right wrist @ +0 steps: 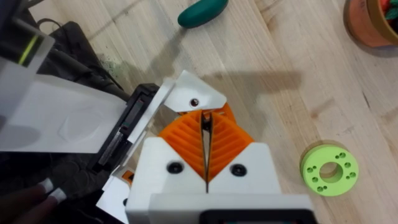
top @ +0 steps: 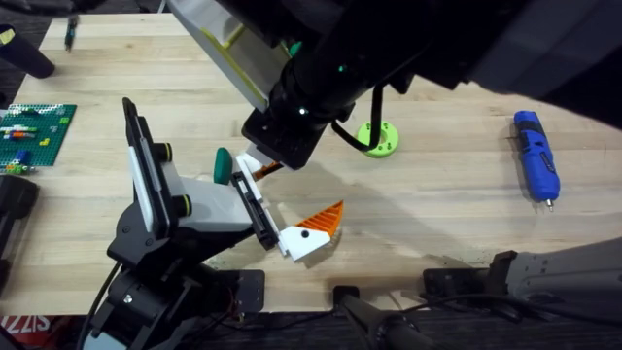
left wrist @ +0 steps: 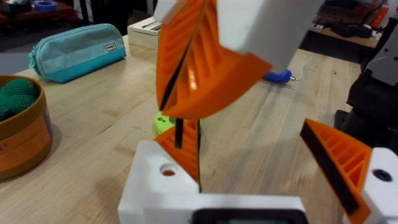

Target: Pick up the gripper from the table and insert it into the empty holder that is missing its gripper. Then pick up a screw, insert it into the mounting hole, and use the screwdriver to tighten it. Finally, clean up the table by picking up the vegetable and placing it into the bucket.

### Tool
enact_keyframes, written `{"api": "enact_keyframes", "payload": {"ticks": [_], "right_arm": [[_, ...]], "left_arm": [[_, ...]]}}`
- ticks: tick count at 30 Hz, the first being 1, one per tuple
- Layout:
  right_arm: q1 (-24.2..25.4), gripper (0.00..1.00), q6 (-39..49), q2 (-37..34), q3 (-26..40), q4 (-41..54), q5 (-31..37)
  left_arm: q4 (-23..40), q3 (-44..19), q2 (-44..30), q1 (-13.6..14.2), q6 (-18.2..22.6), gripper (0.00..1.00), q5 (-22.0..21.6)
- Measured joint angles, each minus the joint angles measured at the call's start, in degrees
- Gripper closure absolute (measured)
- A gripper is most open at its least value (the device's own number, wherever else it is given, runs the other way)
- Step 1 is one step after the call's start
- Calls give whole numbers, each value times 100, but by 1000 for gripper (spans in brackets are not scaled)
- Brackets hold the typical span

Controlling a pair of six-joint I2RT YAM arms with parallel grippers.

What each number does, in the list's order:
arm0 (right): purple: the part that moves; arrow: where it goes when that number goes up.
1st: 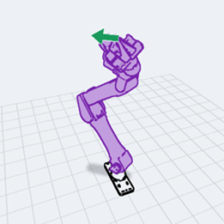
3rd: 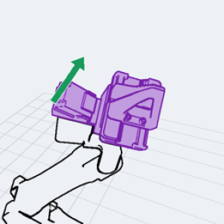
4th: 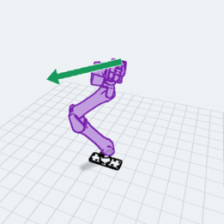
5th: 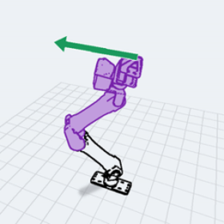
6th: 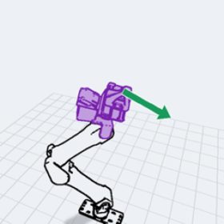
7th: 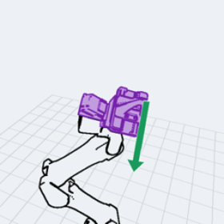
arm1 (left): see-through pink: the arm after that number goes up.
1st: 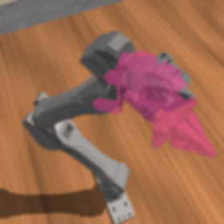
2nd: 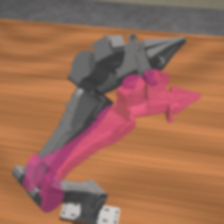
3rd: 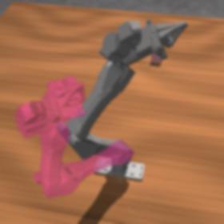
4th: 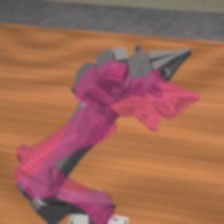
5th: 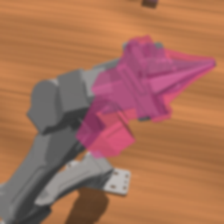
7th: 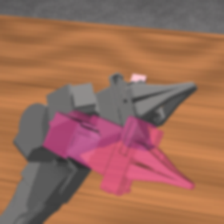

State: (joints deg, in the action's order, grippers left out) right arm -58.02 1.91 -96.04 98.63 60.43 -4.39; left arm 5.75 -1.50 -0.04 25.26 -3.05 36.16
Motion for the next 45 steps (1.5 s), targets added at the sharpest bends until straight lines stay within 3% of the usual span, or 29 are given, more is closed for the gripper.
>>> {"api": "enact_keyframes", "payload": {"ticks": [8,18,45], "right_arm": [[2,989,3,27,1,29,3],[7,989,204,545,125,14,6],[7,989,262,-45,131,-39,3]], "left_arm": [[-14,0,0,0,0,15,2],[-14,0,1,0,0,15,2],[-14,0,1,0,0,14,0]]}}
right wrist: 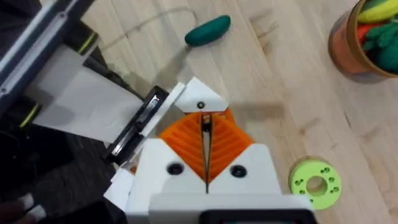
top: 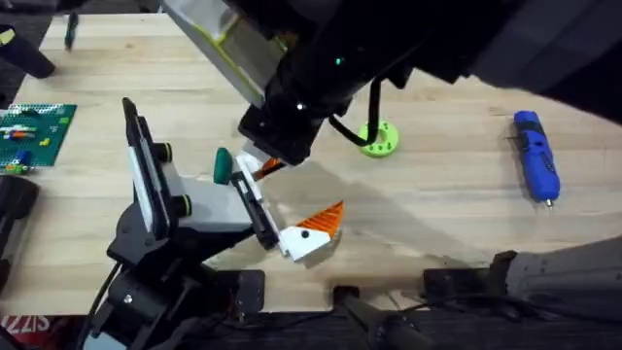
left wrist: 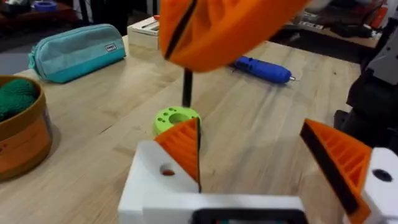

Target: Pick up the gripper from the table and insert it into the empty holder that is missing its gripper. Then pick up a screw, insert it into the mounting hole, and use the screwdriver to tighten it. Finally, clean up the table by picking up the vegetable and placing it into the bucket.

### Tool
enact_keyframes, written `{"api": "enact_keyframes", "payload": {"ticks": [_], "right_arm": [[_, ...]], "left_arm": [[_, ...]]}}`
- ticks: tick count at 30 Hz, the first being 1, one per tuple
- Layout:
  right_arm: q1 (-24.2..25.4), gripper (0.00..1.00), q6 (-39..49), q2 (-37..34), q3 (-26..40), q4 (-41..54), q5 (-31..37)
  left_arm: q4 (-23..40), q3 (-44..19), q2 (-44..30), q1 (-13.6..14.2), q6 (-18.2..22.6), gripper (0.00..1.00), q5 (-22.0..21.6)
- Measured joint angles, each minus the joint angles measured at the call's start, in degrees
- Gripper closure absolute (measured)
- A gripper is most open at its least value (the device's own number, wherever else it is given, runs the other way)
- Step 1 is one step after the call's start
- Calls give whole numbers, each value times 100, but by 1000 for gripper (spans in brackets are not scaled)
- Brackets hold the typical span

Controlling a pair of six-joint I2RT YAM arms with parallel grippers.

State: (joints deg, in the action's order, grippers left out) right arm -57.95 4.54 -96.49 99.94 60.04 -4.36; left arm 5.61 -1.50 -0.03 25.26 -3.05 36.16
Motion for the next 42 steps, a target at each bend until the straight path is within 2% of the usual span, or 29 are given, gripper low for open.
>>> {"api": "enact_keyframes", "payload": {"ticks": [30,42], "right_arm": [[0,989,2,-194,2,82,-187],[11,989,2,-339,39,119,-217]], "left_arm": [[0,0,0,0,0,15,-2],[11,0,-39,-4,-127,14,-66]]}}
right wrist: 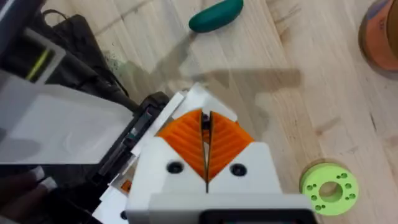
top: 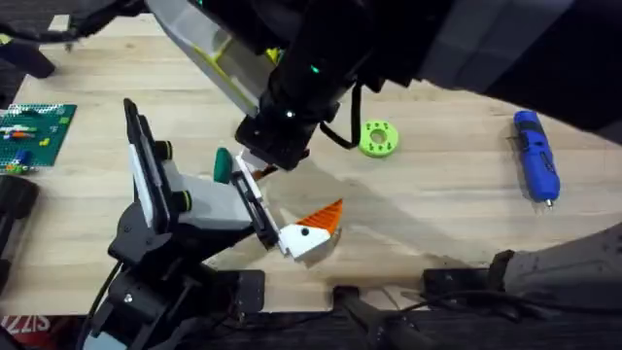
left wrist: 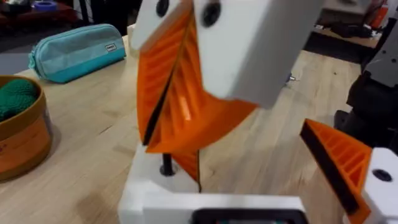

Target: Pick up the gripper from the table and insert it into the empty holder that is missing its gripper. Then pick up a screw, insert it into the mounting hole, and use the screwdriver to tighten it. Finally, clean up the table by picking up the vegetable and placing it into the bucket.

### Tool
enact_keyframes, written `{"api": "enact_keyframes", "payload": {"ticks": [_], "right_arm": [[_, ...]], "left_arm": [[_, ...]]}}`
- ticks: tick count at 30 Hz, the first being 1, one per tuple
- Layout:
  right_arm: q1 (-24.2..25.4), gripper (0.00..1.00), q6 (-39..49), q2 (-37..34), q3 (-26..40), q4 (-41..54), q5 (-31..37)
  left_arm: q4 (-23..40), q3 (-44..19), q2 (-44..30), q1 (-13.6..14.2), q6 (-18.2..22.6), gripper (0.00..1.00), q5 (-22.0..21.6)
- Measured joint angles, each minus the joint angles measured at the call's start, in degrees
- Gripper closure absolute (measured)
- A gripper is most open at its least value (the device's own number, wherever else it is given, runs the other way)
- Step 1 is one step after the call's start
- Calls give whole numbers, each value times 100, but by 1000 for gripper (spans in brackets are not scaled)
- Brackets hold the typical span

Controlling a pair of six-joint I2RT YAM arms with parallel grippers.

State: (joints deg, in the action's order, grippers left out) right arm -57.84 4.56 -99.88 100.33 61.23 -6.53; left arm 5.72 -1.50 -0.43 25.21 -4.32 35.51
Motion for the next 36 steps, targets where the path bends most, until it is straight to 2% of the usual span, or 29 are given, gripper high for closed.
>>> {"api": "enact_keyframes", "payload": {"ticks": [21,22,28,29,36], "right_arm": [[0,990,0,0,0,-58,0],[0,942,-1,0,0,-55,0],[108,100,5,10,2,-58,167],[162,32,20,17,2,-64,188],[220,7,22,260,2,-72,44]], "left_arm": [[-9,0,0,0,4,14,-66],[-9,0,0,0,5,14,-70],[-9,0,2,-2,11,15,-111],[-11,0,2,-2,15,14,-109],[-13,0,7,0,62,14,-101]]}}
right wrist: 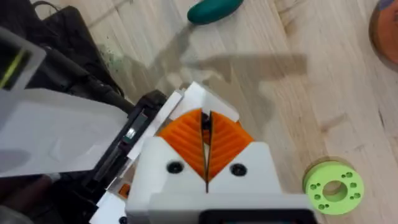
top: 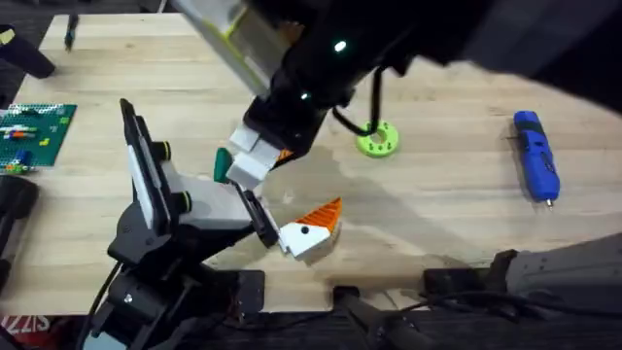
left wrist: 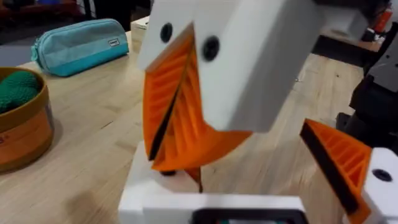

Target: Pick up the gripper from the table and insert it into the empty holder that is missing its gripper. Then pick up a screw, insert it into the mounting hole, and use the screwdriver to tighten it. Finally, clean up the table by picking up the vegetable and placing it into the bucket.

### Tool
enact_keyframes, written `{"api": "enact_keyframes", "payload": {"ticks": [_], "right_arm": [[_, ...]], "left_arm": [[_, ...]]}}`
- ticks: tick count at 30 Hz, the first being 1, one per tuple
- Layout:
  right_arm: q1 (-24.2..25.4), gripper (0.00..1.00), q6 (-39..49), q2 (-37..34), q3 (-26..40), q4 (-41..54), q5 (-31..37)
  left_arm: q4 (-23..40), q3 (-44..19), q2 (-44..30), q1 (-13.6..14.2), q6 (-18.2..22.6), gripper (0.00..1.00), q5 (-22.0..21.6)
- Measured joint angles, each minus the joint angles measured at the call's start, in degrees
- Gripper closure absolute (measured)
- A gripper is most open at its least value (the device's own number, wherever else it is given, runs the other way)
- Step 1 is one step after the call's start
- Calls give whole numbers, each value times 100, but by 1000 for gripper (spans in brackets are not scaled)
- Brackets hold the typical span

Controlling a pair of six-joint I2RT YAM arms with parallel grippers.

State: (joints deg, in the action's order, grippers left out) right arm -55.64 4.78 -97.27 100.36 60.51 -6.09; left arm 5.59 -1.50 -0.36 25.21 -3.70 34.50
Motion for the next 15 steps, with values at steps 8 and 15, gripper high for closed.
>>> {"api": "enact_keyframes", "payload": {"ticks": [8,15], "right_arm": [[475,9,-2,710,0,98,-41],[775,8,-2,904,0,327,-41]], "left_arm": [[2,0,2,0,21,14,0],[0,0,2,0,21,14,0]]}}
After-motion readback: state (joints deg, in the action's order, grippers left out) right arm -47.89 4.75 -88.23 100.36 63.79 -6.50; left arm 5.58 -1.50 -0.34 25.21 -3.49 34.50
